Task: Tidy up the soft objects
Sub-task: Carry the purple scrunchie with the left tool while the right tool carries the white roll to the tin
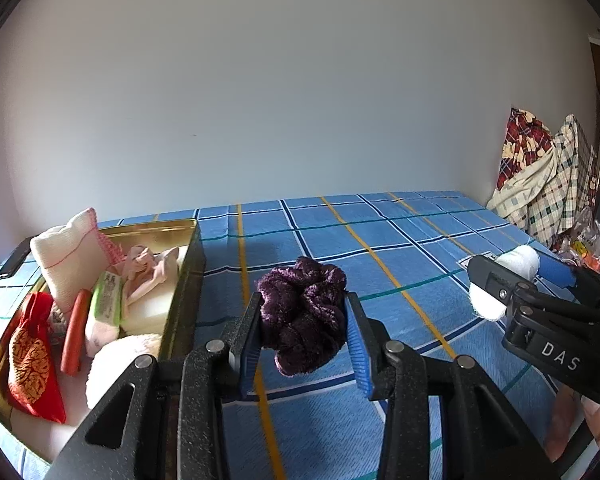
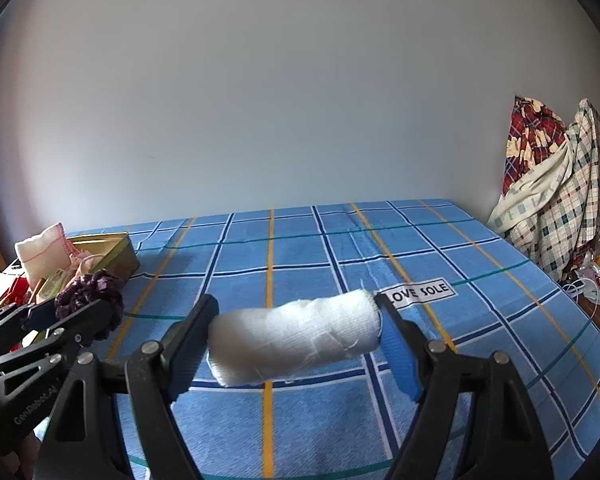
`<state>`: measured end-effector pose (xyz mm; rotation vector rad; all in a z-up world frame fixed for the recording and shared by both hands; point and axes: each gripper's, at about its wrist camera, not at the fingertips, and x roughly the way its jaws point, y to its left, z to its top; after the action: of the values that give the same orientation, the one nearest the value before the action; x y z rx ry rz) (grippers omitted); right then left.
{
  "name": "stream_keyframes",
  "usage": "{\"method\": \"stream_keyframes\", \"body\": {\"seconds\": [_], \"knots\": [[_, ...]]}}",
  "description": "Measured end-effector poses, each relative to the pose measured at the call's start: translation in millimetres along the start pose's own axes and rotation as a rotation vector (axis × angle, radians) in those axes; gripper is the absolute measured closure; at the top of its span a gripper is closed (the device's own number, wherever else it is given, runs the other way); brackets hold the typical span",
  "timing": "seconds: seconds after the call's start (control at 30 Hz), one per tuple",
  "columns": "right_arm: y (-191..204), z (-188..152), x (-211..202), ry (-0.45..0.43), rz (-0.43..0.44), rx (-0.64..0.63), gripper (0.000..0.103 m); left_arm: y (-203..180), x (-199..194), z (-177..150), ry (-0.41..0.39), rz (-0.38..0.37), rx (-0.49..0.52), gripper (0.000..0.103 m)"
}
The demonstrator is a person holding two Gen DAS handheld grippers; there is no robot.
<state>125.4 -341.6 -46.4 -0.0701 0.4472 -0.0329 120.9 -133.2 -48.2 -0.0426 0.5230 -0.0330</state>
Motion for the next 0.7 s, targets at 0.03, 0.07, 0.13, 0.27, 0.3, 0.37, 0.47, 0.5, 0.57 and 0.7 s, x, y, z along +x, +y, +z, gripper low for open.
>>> {"method": "stream_keyframes", "body": {"seconds": [0.03,0.07,0.13,0.27,0.3,0.37,0.47,0.5,0.57,0.7], "knots": [[1,0,-1,0.0,0.002,-0.001,0.024,1,-1,0,-0.002,0.001,-0.002,0.062],[2,0,-1,0.0,0.004,-0.002,0.024,3,-3,-1,-0.006,0.001,-0.004,0.062],[4,-1,-2,0.0,0.007,-0.003,0.024,4,-5,-2,-0.01,0.004,-0.007,0.062],[7,-2,-4,0.0,0.016,-0.004,0.024,8,-10,-3,-0.019,0.007,-0.016,0.062],[8,-2,-4,-0.001,0.017,-0.006,0.024,8,-12,-4,-0.022,0.009,-0.018,0.062],[10,-3,-5,-0.003,0.02,-0.008,0.024,10,-16,-5,-0.032,0.014,-0.017,0.062],[14,-3,-6,-0.003,0.025,-0.012,0.024,11,-22,-7,-0.049,0.021,-0.014,0.062],[15,-4,-6,-0.003,0.027,-0.013,0.024,12,-24,-8,-0.054,0.021,-0.012,0.062],[18,-5,-7,-0.003,0.031,-0.017,0.024,13,-26,-8,-0.06,0.024,-0.011,0.062],[23,-6,-9,-0.006,0.039,-0.023,0.024,18,-31,-10,-0.063,0.024,-0.021,0.062]]}}
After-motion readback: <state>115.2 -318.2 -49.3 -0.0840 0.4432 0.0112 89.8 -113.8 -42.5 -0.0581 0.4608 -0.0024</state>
